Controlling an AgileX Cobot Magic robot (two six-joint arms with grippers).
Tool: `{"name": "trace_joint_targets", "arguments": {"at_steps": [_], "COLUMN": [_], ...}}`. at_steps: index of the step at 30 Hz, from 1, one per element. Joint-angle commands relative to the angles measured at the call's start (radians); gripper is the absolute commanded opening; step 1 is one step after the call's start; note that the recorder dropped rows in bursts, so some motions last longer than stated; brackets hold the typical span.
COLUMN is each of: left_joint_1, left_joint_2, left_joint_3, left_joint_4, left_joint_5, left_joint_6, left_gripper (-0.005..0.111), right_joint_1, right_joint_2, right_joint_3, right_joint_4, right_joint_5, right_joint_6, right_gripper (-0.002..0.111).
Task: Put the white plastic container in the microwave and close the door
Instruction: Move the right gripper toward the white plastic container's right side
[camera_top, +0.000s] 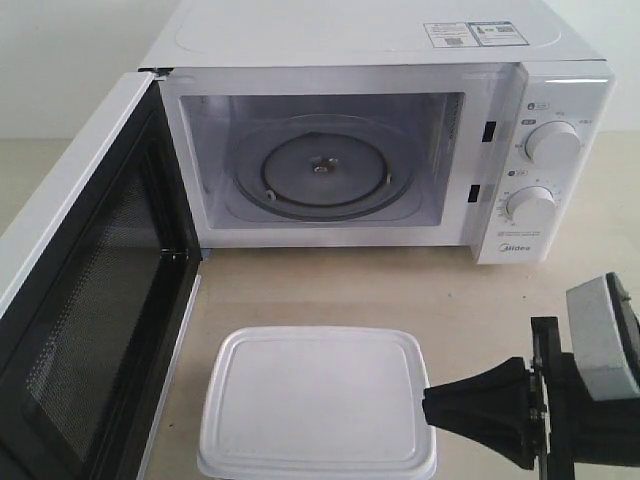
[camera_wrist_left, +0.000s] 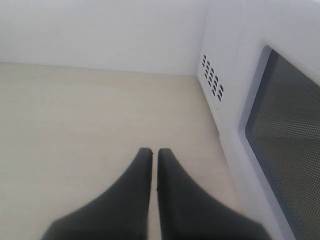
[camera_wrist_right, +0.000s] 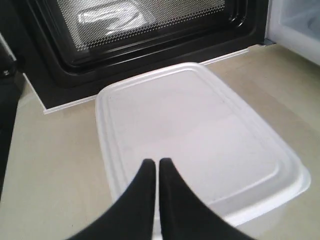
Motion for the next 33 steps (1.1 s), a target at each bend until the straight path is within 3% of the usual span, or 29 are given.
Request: {"name": "trace_joint_targets", "arguments": {"at_steps": [1, 8, 29, 33], "left_joint_1": [-0.010, -0.010, -0.010, -0.010], "left_joint_2": [-0.003, -0.003, -0.003, -0.003], "left_joint_3": [0.004, 0.004, 0.004, 0.004], "left_joint_4": [-0.008, -0.008, -0.008, -0.008], "left_joint_5": [-0.004, -0.004, -0.004, -0.004], "left_joint_6": [-0.008, -0.008, -0.008, -0.008], "left_gripper": [0.004, 0.004, 0.004, 0.004], "right_joint_1": [0.000, 0.000, 0.000, 0.000], "right_joint_2": [0.055, 0.127, 0.205, 0.205], "right_joint_3": [0.002, 0.002, 0.002, 0.002], "right_joint_4": [-0.026, -0.168, -0.105, -0.002], "right_joint_5": [-0.013, -0.013, -0.013, -0.013], "right_joint_6": [-0.053, -0.072, -0.099, -0.061], "right_gripper": [0.000, 0.000, 0.000, 0.000]}}
